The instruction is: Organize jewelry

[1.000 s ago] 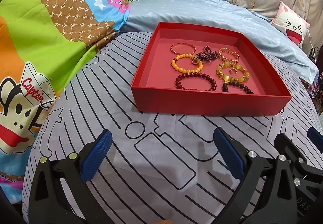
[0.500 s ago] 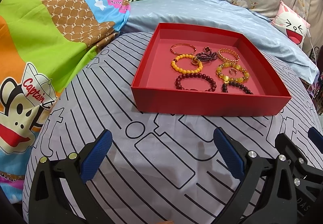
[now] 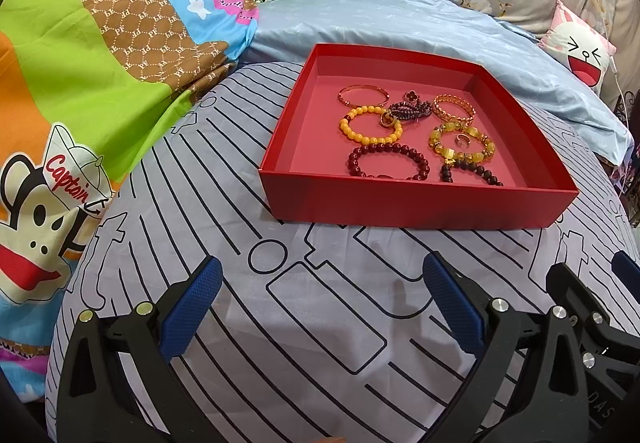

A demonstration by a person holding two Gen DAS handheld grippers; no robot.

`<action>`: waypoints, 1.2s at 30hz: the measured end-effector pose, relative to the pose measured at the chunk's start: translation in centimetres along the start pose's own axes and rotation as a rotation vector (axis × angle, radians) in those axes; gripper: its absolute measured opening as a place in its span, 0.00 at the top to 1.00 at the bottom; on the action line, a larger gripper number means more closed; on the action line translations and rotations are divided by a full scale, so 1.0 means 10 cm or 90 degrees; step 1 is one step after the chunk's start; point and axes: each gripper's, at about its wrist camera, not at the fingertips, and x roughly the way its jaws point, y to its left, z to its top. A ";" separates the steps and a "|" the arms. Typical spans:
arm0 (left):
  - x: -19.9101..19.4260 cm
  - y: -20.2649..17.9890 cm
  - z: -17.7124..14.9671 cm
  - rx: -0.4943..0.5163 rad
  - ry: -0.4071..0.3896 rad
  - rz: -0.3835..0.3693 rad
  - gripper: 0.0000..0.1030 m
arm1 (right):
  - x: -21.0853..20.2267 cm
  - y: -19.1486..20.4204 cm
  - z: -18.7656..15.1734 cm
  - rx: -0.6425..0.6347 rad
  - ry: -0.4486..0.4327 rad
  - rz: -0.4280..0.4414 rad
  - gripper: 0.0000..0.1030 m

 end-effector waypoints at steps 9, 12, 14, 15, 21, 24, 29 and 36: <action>0.00 -0.01 0.00 0.001 0.000 0.001 0.07 | 0.00 -0.01 0.00 0.001 -0.001 0.000 0.06; 0.00 -0.01 0.01 0.000 0.000 0.001 0.07 | 0.00 -0.01 0.00 -0.001 0.000 -0.001 0.06; 0.00 0.00 0.01 0.000 -0.001 0.001 0.07 | 0.00 -0.03 0.00 -0.001 0.000 -0.002 0.06; 0.00 0.00 0.01 0.000 -0.001 0.001 0.07 | 0.00 -0.03 0.00 -0.001 0.000 -0.002 0.06; 0.00 0.01 0.02 -0.003 0.000 0.000 0.07 | 0.00 -0.03 0.00 -0.001 0.000 -0.002 0.06; 0.00 0.00 0.02 -0.004 0.001 0.000 0.07 | 0.00 -0.04 0.00 -0.002 0.000 -0.003 0.06; 0.00 0.00 0.03 -0.002 0.003 0.003 0.07 | 0.01 -0.06 0.01 -0.001 0.000 -0.004 0.06; 0.00 0.00 0.04 -0.003 0.002 0.005 0.07 | 0.01 -0.06 0.01 -0.002 0.000 -0.004 0.06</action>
